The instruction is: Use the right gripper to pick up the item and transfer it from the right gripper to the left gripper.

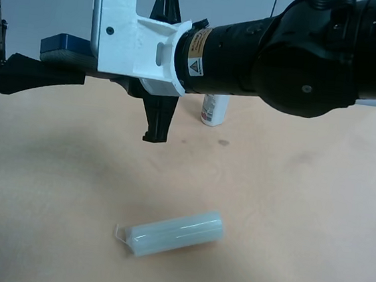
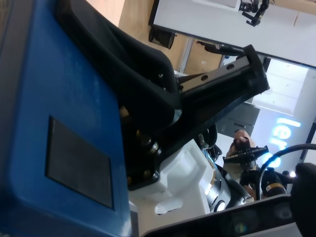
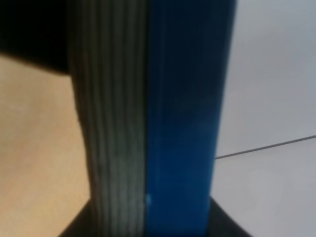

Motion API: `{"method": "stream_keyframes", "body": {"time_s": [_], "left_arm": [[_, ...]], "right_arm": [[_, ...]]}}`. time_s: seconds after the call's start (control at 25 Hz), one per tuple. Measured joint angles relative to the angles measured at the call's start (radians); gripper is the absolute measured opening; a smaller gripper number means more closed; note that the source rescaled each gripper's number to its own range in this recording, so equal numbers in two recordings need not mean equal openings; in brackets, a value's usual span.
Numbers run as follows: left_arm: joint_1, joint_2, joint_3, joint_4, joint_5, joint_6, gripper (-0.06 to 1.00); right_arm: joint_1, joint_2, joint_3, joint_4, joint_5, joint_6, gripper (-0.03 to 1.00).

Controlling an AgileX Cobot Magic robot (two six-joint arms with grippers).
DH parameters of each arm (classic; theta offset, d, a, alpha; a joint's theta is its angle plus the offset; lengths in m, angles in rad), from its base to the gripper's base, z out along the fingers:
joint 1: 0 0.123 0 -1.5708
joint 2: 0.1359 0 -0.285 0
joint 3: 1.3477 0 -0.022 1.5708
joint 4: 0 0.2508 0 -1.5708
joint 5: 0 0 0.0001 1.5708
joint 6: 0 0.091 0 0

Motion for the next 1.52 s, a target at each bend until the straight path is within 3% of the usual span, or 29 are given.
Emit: {"method": "stream_keyframes", "body": {"time_s": [1.04, 1.16, 1.52], "left_arm": [[0.000, 0.000, 0.000, -0.025, -0.096, -0.059, 1.00], [0.000, 0.000, 0.000, -0.025, -0.104, -0.072, 0.89], [0.000, 0.000, 0.000, 0.009, -0.102, -0.077, 0.33]], "right_arm": [[0.000, 0.000, 0.000, 0.025, -0.124, -0.011, 0.00], [0.000, 0.000, 0.000, 0.025, -0.135, -0.011, 0.00], [0.000, 0.000, -0.001, 0.030, -0.156, -0.011, 0.00]]}}
